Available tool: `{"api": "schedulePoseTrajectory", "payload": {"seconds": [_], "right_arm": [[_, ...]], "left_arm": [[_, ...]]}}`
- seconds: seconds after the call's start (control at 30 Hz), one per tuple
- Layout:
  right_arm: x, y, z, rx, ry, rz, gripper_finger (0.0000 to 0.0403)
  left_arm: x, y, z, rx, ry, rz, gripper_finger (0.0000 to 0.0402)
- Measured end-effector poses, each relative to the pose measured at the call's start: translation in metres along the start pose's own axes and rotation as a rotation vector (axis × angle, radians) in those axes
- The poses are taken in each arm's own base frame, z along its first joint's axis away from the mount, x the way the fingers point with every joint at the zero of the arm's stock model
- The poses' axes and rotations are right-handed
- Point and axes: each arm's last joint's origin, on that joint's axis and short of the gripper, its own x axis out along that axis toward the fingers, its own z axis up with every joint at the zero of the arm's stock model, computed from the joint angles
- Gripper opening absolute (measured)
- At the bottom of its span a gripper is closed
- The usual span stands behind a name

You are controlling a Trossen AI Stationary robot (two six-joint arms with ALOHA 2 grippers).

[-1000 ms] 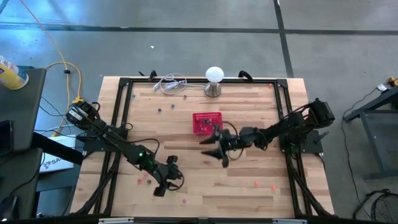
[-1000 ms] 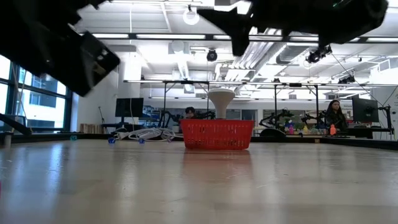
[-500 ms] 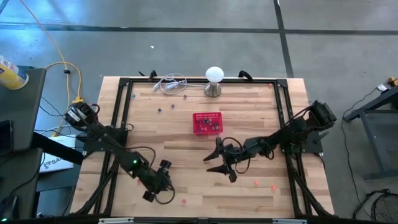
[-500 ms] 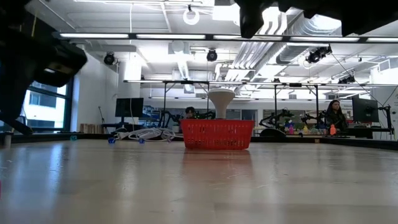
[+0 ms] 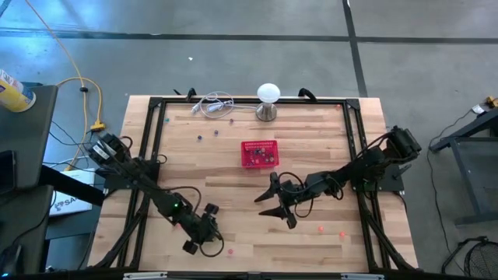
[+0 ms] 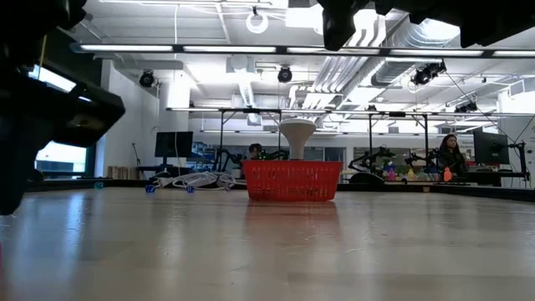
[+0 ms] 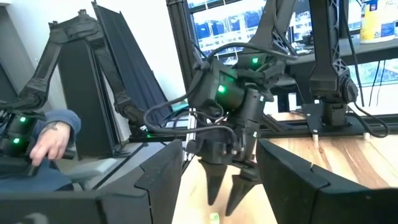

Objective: Pick & Place Dice
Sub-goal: Put the light green dice into the bin

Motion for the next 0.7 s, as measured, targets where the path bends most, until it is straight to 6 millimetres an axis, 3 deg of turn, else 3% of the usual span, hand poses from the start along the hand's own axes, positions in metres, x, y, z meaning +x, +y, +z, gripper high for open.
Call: {"api": "schedulePoseTrajectory", "payload": {"seconds": [0.3,0.7], "right_arm": [[0.000,0.000,-0.001,0.000,0.008,0.001,0.0195],[0.000,0.000,-0.001,0.001,0.011,-0.001,0.0195]], "left_arm": [[0.022,0.016,0.002,0.002,-0.015,-0.161,0.0165],[0.024,0.019,0.002,0.012,-0.014,-0.185,0.0164]]}}
